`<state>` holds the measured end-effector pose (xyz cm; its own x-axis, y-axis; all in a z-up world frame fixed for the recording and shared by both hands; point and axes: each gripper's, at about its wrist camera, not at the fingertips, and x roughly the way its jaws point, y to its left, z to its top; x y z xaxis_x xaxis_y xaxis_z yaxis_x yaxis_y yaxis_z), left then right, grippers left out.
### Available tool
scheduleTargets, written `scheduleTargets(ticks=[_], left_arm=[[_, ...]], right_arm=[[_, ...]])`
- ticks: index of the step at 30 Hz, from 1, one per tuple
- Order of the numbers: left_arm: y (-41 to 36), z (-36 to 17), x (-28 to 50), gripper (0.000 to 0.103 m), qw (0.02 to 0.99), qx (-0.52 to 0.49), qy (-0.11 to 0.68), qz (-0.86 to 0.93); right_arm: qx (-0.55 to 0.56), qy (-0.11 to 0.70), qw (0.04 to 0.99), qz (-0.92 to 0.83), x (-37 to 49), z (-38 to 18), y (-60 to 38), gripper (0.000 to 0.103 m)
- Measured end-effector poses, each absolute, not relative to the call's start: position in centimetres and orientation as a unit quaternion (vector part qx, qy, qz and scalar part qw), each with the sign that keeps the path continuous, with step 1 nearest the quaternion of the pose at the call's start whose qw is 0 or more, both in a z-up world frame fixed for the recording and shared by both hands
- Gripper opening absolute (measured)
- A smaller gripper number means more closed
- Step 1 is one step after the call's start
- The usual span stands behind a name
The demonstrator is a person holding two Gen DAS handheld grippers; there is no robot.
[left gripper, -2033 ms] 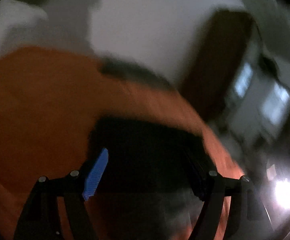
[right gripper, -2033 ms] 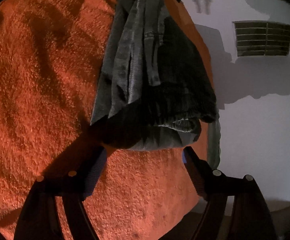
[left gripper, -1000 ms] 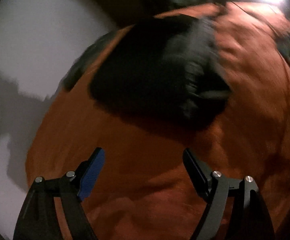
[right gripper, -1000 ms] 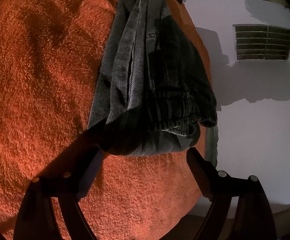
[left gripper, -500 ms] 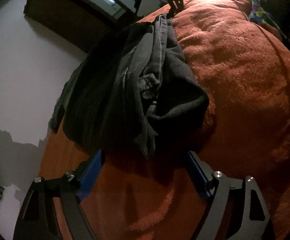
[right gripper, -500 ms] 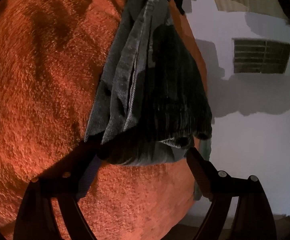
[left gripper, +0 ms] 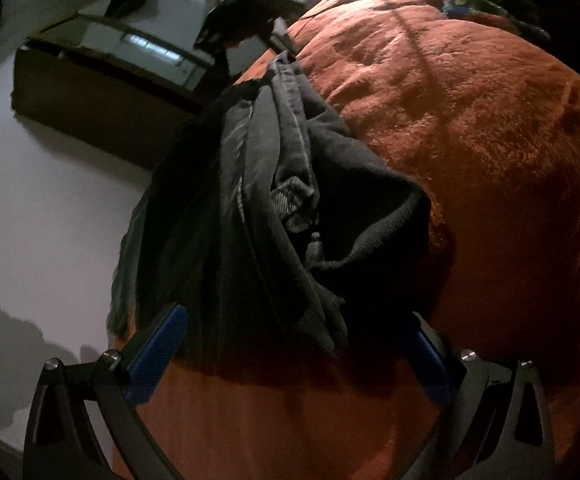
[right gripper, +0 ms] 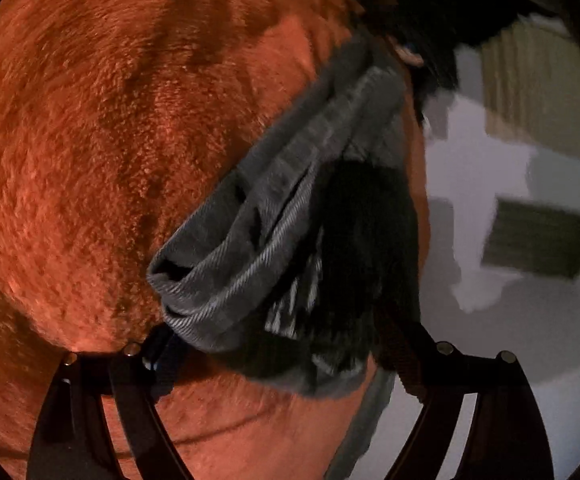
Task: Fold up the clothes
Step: 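Carry the dark jeans up and away from the bed with the right gripper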
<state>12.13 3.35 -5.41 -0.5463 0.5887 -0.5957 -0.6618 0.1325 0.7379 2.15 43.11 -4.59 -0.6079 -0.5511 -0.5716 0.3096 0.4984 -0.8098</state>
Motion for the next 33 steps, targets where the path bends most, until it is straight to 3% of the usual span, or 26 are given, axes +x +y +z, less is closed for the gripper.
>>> scheduleTargets(ticks=[10, 11, 12, 14, 15, 18, 21, 25, 30, 31, 33], left_arm=[[3.6, -5.7, 11.7, 0.102, 0.529, -0.017, 0.591, 0.608], [3.6, -5.6, 11.9, 0.099, 0.532, -0.011, 0.591, 0.607], [3.6, -5.4, 12.3, 0.084, 0.535, 0.002, 0.591, 0.604], [3.8, -5.2, 12.6, 0.068, 0.542, 0.001, 0.587, 0.602], [3.9, -5.2, 12.7, 0.064, 0.545, -0.007, 0.584, 0.602], [4.3, -5.1, 12.7, 0.056, 0.549, -0.023, 0.579, 0.602], [4.8, -4.9, 12.6, 0.056, 0.547, -0.042, 0.570, 0.612], [4.4, -5.6, 13.5, 0.072, 0.530, -0.014, 0.578, 0.621], [4.3, -4.9, 13.0, 0.083, 0.530, -0.029, 0.566, 0.631], [4.4, -4.8, 12.9, 0.083, 0.535, -0.040, 0.563, 0.628], [4.6, -4.6, 12.8, 0.061, 0.545, -0.062, 0.557, 0.623]], right_arm=[[-0.062, 0.734, 0.490, -0.466, 1.4, -3.3, 41.8, 0.089], [-0.059, 0.735, 0.491, -0.465, 2.3, -3.2, 41.9, 0.089], [-0.059, 0.736, 0.491, -0.462, 2.8, -3.3, 42.0, 0.088], [-0.059, 0.739, 0.492, -0.456, 3.1, -2.9, 41.6, 0.082], [-0.061, 0.741, 0.491, -0.453, 3.0, -2.7, 41.5, 0.077], [-0.069, 0.745, 0.489, -0.448, 2.9, -2.0, 41.2, 0.071], [-0.065, 0.748, 0.482, -0.452, 3.1, -1.8, 41.0, 0.070], [-0.099, 0.757, 0.463, -0.450, 5.9, -6.0, 40.9, 0.097], [-0.084, 0.745, 0.491, -0.443, 4.7, -6.5, 40.4, 0.099], [-0.071, 0.741, 0.495, -0.448, 4.4, -6.1, 40.1, 0.089], [-0.048, 0.737, 0.498, -0.454, 3.8, -5.1, 39.6, 0.068]])
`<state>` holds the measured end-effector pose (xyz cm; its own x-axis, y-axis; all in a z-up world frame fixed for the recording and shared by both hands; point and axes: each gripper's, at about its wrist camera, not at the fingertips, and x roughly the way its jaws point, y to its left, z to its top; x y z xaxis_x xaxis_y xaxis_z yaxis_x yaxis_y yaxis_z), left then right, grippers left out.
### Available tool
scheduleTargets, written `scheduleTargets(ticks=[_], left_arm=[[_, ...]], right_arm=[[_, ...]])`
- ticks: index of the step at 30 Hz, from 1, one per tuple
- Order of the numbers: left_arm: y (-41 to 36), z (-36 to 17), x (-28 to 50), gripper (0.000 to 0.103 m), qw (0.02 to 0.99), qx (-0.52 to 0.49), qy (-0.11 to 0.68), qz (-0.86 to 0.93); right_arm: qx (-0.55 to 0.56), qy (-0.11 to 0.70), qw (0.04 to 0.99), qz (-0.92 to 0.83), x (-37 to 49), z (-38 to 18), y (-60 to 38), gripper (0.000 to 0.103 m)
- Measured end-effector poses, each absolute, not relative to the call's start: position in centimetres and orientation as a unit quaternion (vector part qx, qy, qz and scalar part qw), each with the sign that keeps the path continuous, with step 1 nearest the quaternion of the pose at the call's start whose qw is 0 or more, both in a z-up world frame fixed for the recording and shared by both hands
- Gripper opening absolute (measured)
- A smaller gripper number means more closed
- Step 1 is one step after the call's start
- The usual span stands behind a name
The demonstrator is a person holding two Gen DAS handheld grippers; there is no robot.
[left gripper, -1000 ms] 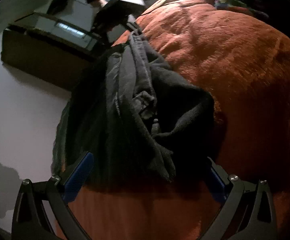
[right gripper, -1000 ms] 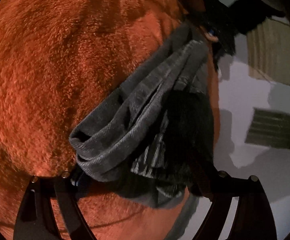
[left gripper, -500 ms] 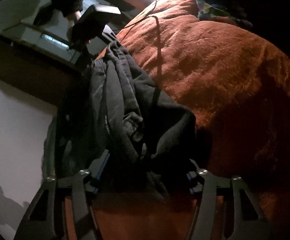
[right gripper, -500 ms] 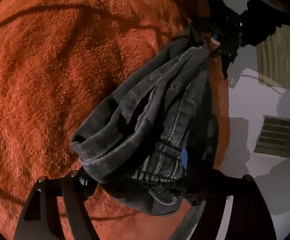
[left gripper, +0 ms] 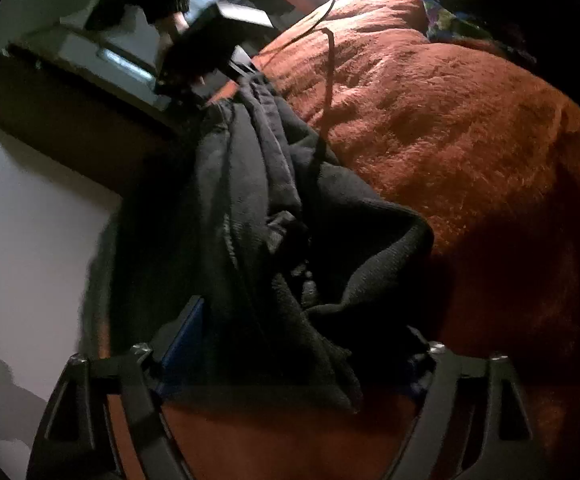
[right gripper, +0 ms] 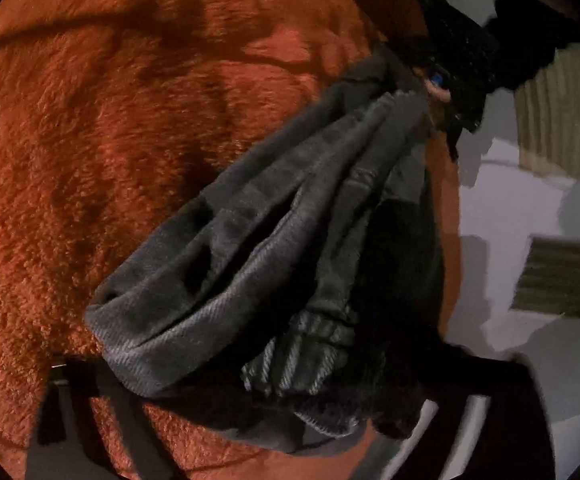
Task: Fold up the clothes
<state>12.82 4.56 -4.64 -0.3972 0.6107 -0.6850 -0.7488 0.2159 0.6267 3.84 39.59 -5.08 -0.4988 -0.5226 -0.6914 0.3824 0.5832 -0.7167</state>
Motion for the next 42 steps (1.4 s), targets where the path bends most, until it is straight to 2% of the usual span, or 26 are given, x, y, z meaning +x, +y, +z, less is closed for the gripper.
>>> scheduleTargets(ticks=[1, 3, 7, 11, 14, 18, 19, 21, 23, 26, 28, 30, 32, 34, 36, 37, 39, 42], left_arm=[[4.7, -4.5, 12.7, 0.059, 0.549, -0.073, 0.553, 0.622], [5.0, -3.7, 12.4, 0.046, 0.552, -0.099, 0.542, 0.626], [5.6, 0.5, 9.9, 0.034, 0.560, -0.202, 0.474, 0.649], [4.5, 6.0, 6.0, 0.030, 0.546, -0.308, 0.342, 0.700], [2.1, 9.7, 4.0, 0.029, 0.530, -0.347, 0.249, 0.732], [-0.8, 13.3, 2.9, 0.028, 0.525, -0.375, 0.146, 0.750], [-1.6, 14.2, 2.7, 0.028, 0.527, -0.383, 0.118, 0.750], [-2.6, 15.6, 1.9, 0.028, 0.533, -0.396, 0.059, 0.745], [-3.4, 16.7, 0.4, 0.028, 0.531, -0.397, 0.005, 0.749], [-3.4, 16.9, -3.4, 0.028, 0.497, -0.373, -0.048, 0.782], [-2.7, 13.7, -9.2, 0.032, 0.422, -0.411, -0.114, 0.800], [-2.7, 9.6, -14.3, 0.035, 0.337, -0.459, -0.179, 0.802], [-4.2, 7.4, -16.9, 0.035, 0.281, -0.467, -0.242, 0.803], [-6.4, 6.1, -18.4, 0.033, 0.237, -0.457, -0.303, 0.802], [-8.6, 4.7, -19.8, 0.039, 0.193, -0.445, -0.362, 0.796], [-9.7, 4.6, -20.2, 0.043, 0.176, -0.433, -0.386, 0.796], [-11.2, 5.8, -19.6, 0.064, 0.160, -0.411, -0.385, 0.811], [-9.9, 6.1, -17.8, 0.069, 0.169, -0.443, -0.310, 0.824]], right_arm=[[-0.034, 0.735, 0.498, -0.459, 3.7, -4.4, 39.3, 0.063], [-0.004, 0.726, 0.497, -0.476, 3.4, -2.7, 38.2, 0.059], [0.062, 0.688, 0.493, -0.530, 2.5, 2.1, 35.6, 0.052], [0.121, 0.630, 0.489, -0.591, 1.7, 7.6, 33.2, 0.048], [0.168, 0.571, 0.489, -0.638, 1.3, 12.0, 32.1, 0.044], [0.238, 0.444, 0.498, -0.705, 0.4, 17.7, 32.6, 0.038], [0.265, 0.395, 0.507, -0.719, -0.2, 19.0, 32.8, 0.034], [0.327, 0.242, 0.523, -0.749, -2.7, 21.3, 34.0, 0.034], [0.359, 0.119, 0.526, -0.762, -5.8, 21.9, 34.6, 0.034], [0.408, 0.021, 0.483, -0.774, -11.9, 19.2, 35.2, 0.033], [0.454, -0.036, 0.434, -0.777, -16.7, 15.8, 35.1, 0.035], [0.499, -0.082, 0.340, -0.793, -21.5, 11.5, 36.0, 0.041], [0.523, -0.134, 0.236, -0.808, -25.9, 7.9, 37.5, 0.041], [0.485, -0.189, 0.179, -0.835, -26.9, 7.4, 39.4, 0.041], [0.436, -0.240, 0.157, -0.853, -26.4, 7.9, 41.3, 0.043], [0.428, -0.256, 0.161, -0.852, -25.8, 7.9, 41.4, 0.048], [0.445, -0.258, 0.186, -0.837, -24.8, 7.7, 42.2, 0.054], [0.491, -0.168, 0.222, -0.826, -22.3, 7.3, 43.3, 0.055]])
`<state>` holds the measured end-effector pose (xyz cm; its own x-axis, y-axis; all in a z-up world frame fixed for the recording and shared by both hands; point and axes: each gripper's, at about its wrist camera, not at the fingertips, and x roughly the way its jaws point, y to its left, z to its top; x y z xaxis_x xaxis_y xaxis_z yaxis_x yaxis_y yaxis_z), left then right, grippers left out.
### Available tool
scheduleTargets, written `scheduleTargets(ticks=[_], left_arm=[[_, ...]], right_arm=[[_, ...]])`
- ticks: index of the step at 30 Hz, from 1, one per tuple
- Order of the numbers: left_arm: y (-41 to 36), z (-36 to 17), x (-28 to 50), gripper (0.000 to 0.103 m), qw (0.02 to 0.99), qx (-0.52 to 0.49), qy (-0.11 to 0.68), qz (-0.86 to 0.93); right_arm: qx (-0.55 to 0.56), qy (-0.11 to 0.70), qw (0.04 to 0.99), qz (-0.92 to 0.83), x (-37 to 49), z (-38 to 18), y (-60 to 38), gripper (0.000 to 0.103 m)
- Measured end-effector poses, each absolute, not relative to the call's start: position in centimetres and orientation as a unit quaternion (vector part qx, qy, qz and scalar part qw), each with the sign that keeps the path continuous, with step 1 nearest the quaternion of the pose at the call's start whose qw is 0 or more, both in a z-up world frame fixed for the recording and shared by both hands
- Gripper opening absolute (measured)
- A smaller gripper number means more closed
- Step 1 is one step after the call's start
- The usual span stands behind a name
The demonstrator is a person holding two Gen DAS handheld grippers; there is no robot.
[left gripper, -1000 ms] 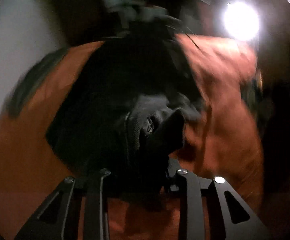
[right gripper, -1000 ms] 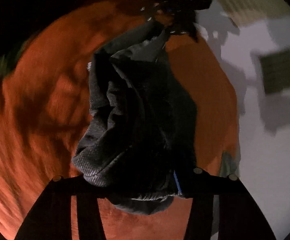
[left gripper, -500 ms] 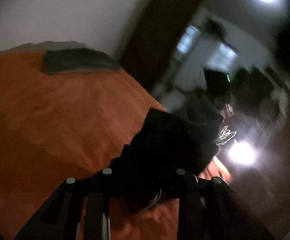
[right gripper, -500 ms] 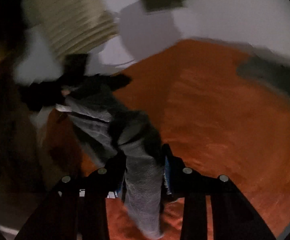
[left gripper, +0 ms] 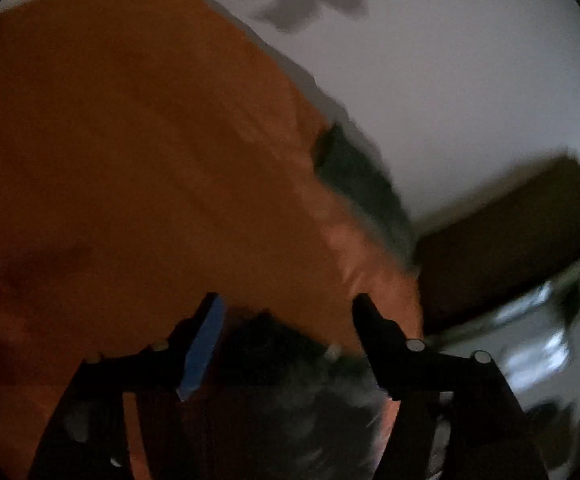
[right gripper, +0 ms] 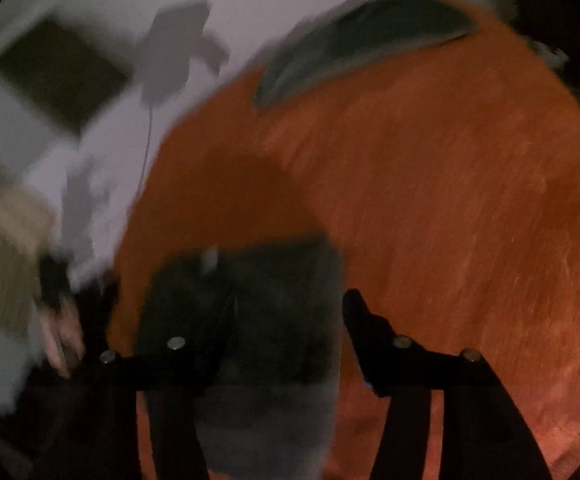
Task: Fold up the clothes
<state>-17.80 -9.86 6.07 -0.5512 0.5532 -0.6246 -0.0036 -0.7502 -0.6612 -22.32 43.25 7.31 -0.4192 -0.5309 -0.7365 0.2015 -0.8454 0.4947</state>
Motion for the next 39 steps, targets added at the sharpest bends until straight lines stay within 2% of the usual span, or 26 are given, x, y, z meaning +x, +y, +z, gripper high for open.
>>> scheduleTargets(ticks=[2, 4, 5, 8, 11, 12, 15, 18, 20, 22, 24, 28, 29, 30, 32, 33, 34, 37, 39], left_arm=[[-7.7, 4.5, -15.6, 0.069, 0.201, -0.473, -0.257, 0.819], [-5.8, 2.4, -12.6, 0.069, 0.235, -0.478, -0.220, 0.817], [-4.7, 1.1, -10.9, 0.069, 0.255, -0.476, -0.204, 0.816], [-2.4, -2.4, -8.3, 0.072, 0.289, -0.478, -0.185, 0.809], [-0.8, -5.4, -8.6, 0.075, 0.305, -0.498, -0.222, 0.781], [-0.7, -5.6, -9.4, 0.059, 0.310, -0.511, -0.241, 0.765], [-0.9, -4.9, -11.1, 0.031, 0.292, -0.559, -0.281, 0.724], [-2.6, -2.2, -11.2, 0.023, 0.241, -0.621, -0.339, 0.664], [-3.5, -1.0, -11.6, 0.020, 0.211, -0.640, -0.321, 0.665], [-4.4, -0.8, -12.1, 0.021, 0.172, -0.653, -0.281, 0.682], [-6.4, -3.4, -12.7, 0.028, 0.099, -0.676, -0.269, 0.679], [-8.5, -5.9, -11.2, 0.030, 0.107, -0.652, -0.310, 0.683], [-8.5, -5.9, -10.9, 0.037, 0.118, -0.640, -0.313, 0.692], [-8.0, -5.7, -10.6, 0.050, 0.135, -0.626, -0.310, 0.703], [-6.2, -5.5, -9.9, 0.061, 0.177, -0.601, -0.292, 0.723], [-5.2, -5.6, -9.6, 0.063, 0.198, -0.592, -0.281, 0.729], [-3.9, -5.8, -9.4, 0.063, 0.218, -0.591, -0.269, 0.729], [0.0, -6.9, -9.6, 0.063, 0.253, -0.589, -0.232, 0.732], [1.2, -7.9, -10.0, 0.050, 0.242, -0.596, -0.207, 0.737]], right_arm=[[0.500, -0.096, 0.243, -0.826, -19.9, 6.5, 40.3, 0.055], [0.505, -0.059, 0.253, -0.823, -18.4, 5.6, 38.7, 0.063], [0.509, -0.052, 0.252, -0.821, -17.9, 4.9, 38.3, 0.064], [0.528, -0.053, 0.232, -0.815, -17.0, 1.8, 38.1, 0.064], [0.526, -0.105, 0.207, -0.818, -18.5, 0.4, 39.5, 0.064], [0.526, -0.122, 0.204, -0.817, -19.1, 0.1, 39.9, 0.064], [0.539, -0.155, 0.196, -0.805, -20.6, -0.4, 40.0, 0.064], [0.534, -0.142, 0.202, -0.808, -20.2, 1.1, 39.9, 0.064], [0.532, -0.131, 0.207, -0.811, -19.9, 1.7, 39.9, 0.064], [0.530, -0.120, 0.213, -0.812, -19.6, 2.2, 40.0, 0.064], [0.535, -0.113, 0.209, -0.811, -19.3, 2.2, 40.4, 0.064], [0.540, -0.101, 0.199, -0.812, -18.5, 2.2, 41.0, 0.064], [0.534, -0.100, 0.200, -0.815, -17.9, 2.6, 41.1, 0.064], [0.528, -0.098, 0.202, -0.819, -17.4, 3.0, 41.2, 0.064], [0.519, -0.094, 0.203, -0.825, -16.4, 3.5, 41.3, 0.065], [0.516, -0.090, 0.202, -0.828, -16.1, 3.4, 41.0, 0.070], [0.514, -0.087, 0.201, -0.830, -15.8, 3.3, 40.8, 0.074], [0.519, -0.081, 0.186, -0.830, -15.4, 2.2, 40.6, 0.074], [0.545, -0.094, 0.195, -0.810, -16.3, 0.6, 41.0, 0.074]])
